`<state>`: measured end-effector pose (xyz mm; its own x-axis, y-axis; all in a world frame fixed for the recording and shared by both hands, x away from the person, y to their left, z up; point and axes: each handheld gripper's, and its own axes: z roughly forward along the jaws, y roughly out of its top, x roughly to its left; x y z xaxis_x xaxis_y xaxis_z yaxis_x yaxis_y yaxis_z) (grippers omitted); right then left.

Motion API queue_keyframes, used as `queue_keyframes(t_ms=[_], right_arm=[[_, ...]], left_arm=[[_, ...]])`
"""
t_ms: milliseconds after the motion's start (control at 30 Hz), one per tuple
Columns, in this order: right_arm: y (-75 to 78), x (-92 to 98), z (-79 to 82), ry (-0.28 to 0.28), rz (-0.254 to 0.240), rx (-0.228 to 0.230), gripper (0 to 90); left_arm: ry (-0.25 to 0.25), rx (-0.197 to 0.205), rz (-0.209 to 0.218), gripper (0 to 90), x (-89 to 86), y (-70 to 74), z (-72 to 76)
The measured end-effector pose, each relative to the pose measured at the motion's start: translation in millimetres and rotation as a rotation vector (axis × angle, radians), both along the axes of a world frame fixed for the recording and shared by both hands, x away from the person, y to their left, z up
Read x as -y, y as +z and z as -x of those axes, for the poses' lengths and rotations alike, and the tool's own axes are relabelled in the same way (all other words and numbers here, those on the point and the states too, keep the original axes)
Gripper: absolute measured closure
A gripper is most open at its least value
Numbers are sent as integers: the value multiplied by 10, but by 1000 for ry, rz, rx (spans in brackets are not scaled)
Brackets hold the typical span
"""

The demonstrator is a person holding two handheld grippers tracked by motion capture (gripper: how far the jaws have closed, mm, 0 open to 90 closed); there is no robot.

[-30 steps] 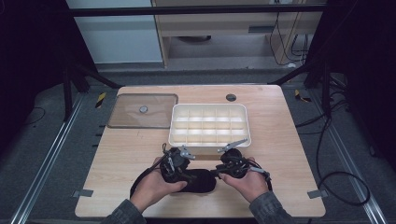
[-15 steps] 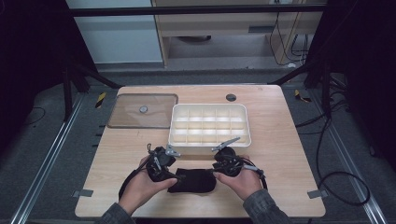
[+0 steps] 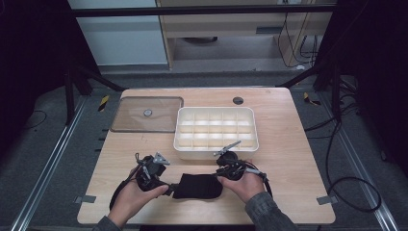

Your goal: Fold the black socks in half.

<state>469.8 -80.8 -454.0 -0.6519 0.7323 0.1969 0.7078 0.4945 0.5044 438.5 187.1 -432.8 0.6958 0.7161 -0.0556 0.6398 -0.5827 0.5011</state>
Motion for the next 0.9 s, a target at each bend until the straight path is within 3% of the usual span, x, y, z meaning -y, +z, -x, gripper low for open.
queue_keyframes(t_ms=[300,500,900], right_arm=[[-77,37,4,-7,13,-23,714],[-105,30,51,28,11,-53,849],[-107,45,109,45,6,-49,855]], left_arm=[[-12,-27,5,265,4,-67,25],[-38,-48,11,304,59,-95,37],[-51,-92,5,422,129,-243,2]])
